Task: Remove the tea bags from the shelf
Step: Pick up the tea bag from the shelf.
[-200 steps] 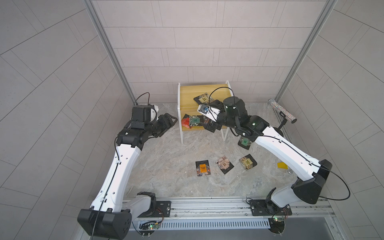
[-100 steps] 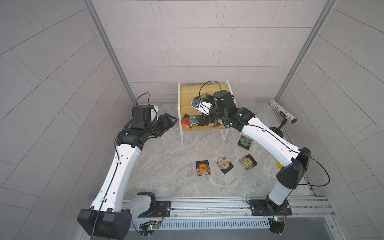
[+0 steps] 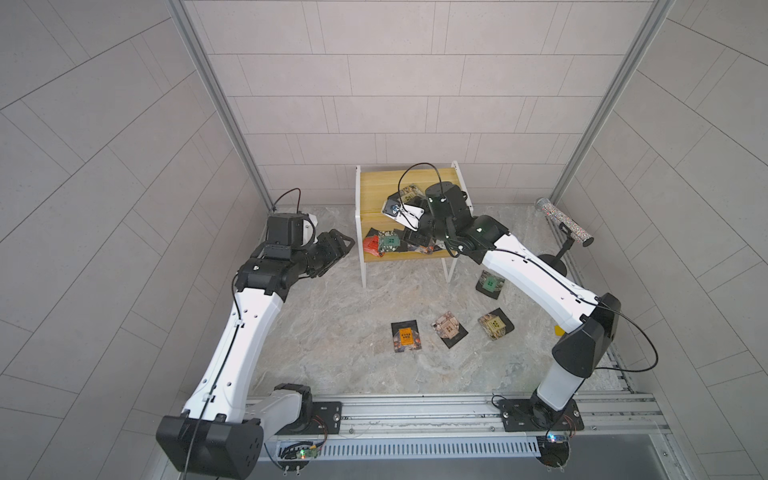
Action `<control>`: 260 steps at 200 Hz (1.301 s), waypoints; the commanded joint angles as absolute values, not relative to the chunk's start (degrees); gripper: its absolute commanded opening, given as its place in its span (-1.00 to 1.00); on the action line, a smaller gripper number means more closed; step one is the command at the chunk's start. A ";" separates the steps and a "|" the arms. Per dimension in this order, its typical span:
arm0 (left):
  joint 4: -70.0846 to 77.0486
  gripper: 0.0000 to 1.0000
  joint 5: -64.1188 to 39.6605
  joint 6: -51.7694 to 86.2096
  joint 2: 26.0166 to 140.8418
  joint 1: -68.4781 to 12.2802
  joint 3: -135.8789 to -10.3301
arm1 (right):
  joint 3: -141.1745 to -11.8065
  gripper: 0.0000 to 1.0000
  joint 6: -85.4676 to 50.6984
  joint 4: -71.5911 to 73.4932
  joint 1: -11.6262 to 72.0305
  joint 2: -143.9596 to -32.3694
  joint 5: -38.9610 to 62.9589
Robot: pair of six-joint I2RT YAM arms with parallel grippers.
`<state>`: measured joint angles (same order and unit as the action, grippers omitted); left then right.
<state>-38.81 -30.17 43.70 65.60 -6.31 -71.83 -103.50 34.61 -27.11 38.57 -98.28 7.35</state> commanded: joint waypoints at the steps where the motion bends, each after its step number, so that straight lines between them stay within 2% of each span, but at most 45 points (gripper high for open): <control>1: -36.90 0.42 -29.97 44.01 64.89 -6.46 -70.94 | -101.77 0.30 33.93 -29.36 38.59 -95.29 7.02; 65: -35.53 0.41 -30.17 45.39 64.52 -6.53 -69.83 | -100.03 0.29 34.60 -29.02 39.28 -91.84 6.26; 114: -35.39 0.40 -30.01 45.79 63.44 -6.49 -69.18 | -100.45 0.81 35.27 -25.71 40.08 -90.32 5.15; 165: -35.51 0.40 -30.06 45.97 62.36 -6.50 -68.40 | -103.95 0.93 35.90 -26.36 39.64 -94.98 3.35; 215: -35.85 0.40 -29.88 45.70 62.04 -6.43 -67.85 | -106.52 0.88 35.40 -27.24 38.68 -99.05 3.17; 260: -35.86 0.40 -29.94 45.53 62.30 -6.48 -67.63 | -105.62 0.46 34.62 -28.34 38.50 -98.74 3.54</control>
<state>-36.62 -30.17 45.65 63.18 -6.31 -68.31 -105.12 35.53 -27.24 38.57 -99.66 3.57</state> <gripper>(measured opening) 0.702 0.768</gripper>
